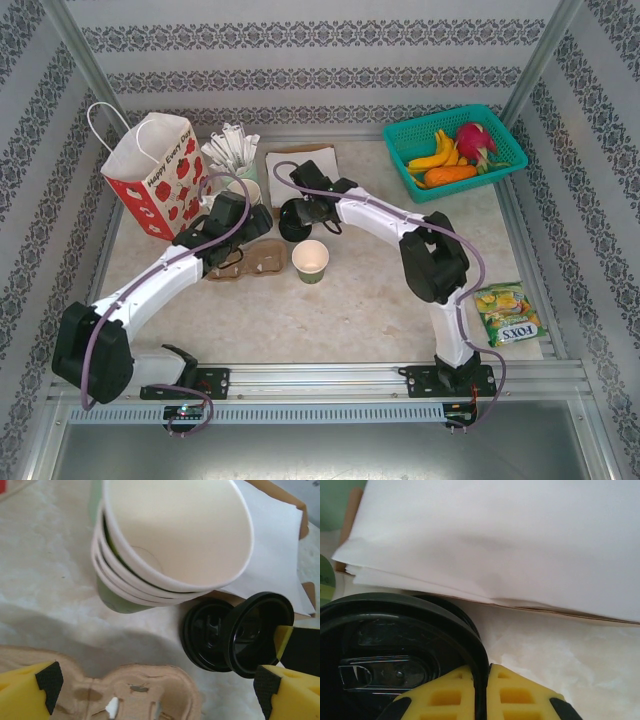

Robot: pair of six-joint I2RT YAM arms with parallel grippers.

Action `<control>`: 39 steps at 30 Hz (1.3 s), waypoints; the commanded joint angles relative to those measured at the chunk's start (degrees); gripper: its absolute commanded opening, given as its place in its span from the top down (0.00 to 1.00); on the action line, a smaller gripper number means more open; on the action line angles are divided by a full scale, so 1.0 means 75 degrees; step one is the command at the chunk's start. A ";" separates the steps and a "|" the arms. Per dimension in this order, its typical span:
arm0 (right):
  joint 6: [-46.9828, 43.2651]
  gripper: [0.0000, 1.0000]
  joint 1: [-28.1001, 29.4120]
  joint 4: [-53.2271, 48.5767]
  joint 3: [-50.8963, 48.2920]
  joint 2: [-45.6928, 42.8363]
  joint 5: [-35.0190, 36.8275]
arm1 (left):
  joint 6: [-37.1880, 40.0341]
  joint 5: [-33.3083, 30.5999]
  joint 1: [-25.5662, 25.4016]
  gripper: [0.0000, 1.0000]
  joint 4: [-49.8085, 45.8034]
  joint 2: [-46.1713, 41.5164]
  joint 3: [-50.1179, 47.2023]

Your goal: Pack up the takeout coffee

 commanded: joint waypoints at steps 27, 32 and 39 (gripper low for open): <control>0.0476 0.90 0.0255 0.0945 -0.1387 -0.1834 0.1031 | 0.2667 0.2478 -0.0083 0.70 0.0344 0.2928 0.2981; 0.0464 0.90 0.0261 0.1029 -0.1415 -0.1825 0.1009 | 0.2728 0.2403 -0.0158 0.75 0.0111 0.3074 0.3157; 0.0449 0.90 0.0264 0.1042 -0.1425 -0.1886 0.0954 | 0.2884 0.2337 -0.0210 0.86 0.0037 0.3111 0.3217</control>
